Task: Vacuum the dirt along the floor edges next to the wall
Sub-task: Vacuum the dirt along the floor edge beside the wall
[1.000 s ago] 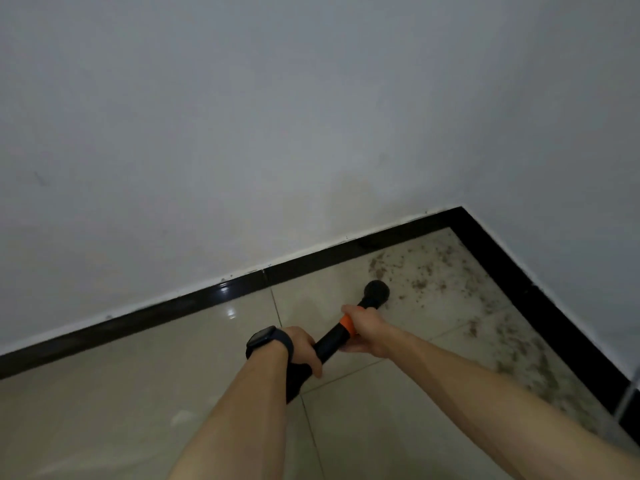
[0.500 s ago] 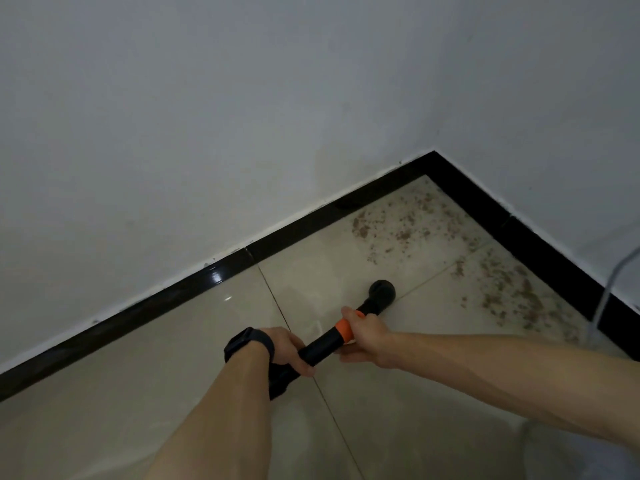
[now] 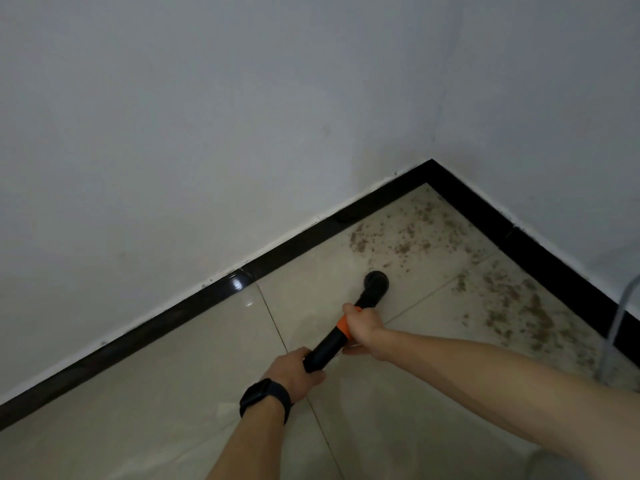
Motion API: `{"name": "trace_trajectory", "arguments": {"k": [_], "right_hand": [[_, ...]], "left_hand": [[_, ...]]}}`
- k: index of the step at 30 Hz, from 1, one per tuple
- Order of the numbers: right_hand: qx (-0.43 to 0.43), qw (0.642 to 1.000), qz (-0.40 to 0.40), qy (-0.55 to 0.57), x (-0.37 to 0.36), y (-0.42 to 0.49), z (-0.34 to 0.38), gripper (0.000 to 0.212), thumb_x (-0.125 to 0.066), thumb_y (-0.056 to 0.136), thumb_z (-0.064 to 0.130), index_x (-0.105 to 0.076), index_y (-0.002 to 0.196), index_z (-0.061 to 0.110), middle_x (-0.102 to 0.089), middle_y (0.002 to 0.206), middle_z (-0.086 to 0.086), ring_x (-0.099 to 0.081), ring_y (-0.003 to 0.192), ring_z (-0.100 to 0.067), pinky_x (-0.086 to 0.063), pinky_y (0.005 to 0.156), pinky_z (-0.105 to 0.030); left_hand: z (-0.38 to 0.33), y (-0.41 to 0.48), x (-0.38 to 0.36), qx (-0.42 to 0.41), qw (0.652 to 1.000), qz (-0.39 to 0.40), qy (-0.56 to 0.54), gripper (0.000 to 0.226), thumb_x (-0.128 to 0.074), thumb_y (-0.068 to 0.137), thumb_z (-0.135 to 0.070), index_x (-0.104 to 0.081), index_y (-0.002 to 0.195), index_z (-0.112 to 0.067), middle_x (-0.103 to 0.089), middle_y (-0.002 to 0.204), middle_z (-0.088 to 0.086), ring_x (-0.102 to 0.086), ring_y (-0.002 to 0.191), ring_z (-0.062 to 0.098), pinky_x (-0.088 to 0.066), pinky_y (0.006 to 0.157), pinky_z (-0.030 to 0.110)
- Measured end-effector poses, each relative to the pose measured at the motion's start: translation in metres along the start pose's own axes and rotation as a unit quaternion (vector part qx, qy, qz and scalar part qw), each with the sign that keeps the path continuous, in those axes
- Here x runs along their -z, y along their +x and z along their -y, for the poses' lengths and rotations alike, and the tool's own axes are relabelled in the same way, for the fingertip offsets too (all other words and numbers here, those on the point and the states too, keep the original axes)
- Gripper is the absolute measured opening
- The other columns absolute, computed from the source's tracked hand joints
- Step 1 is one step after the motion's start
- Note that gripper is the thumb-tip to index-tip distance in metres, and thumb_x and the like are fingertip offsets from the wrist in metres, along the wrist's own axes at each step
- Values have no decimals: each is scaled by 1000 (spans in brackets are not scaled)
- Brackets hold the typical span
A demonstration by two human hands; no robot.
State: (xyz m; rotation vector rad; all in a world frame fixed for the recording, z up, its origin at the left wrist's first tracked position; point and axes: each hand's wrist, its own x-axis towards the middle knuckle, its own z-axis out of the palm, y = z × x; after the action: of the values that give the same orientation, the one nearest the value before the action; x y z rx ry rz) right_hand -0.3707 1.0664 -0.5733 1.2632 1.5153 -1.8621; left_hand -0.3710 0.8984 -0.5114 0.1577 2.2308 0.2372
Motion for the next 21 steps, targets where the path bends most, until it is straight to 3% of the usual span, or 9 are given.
{"name": "trace_trajectory", "arguments": {"k": [4, 6, 12, 17, 21], "right_hand": [[-19, 997, 66, -24, -18, 2, 16, 41, -52, 105, 41, -45, 130, 9, -69, 101, -16, -74, 84, -29, -62, 58, -38], [-18, 995, 91, -30, -25, 3, 26, 40, -51, 107, 40, -44, 131, 9, -68, 101, -15, -73, 84, -29, -61, 56, -38], [16, 998, 37, -57, -36, 11, 32, 50, -63, 101, 32, -39, 138, 8, -65, 110, -16, -71, 85, -27, -58, 45, -34], [26, 992, -7, -123, -46, 21, 17, 62, -64, 98, 30, -27, 140, 3, -61, 124, -20, -68, 106, -36, -62, 82, -55], [37, 988, -37, -145, -46, 28, 20, 58, -60, 100, 29, -30, 140, 0, -61, 126, -22, -67, 106, -39, -60, 90, -56]], "left_hand": [[-2, -1, 23, 43, 997, 15, 61, 51, -66, 92, -39, -51, 138, -19, -60, 132, 6, -58, 119, 22, -45, 94, 27], [-7, 0, 39, 57, 995, 22, 76, 54, -66, 92, -39, -51, 139, -18, -59, 134, 6, -57, 121, 22, -44, 96, 29], [-13, 13, 41, 46, 998, 14, 30, 53, -68, 91, -41, -55, 137, -18, -59, 134, 7, -57, 121, 24, -45, 95, 30], [-26, 28, 19, 25, 998, -33, -56, 45, -69, 89, -39, -60, 128, -20, -64, 127, 6, -61, 114, 22, -50, 92, 29], [-26, 31, 9, 11, 995, -55, -85, 42, -67, 89, -40, -60, 126, -22, -65, 124, 6, -63, 111, 23, -52, 92, 32]]}}
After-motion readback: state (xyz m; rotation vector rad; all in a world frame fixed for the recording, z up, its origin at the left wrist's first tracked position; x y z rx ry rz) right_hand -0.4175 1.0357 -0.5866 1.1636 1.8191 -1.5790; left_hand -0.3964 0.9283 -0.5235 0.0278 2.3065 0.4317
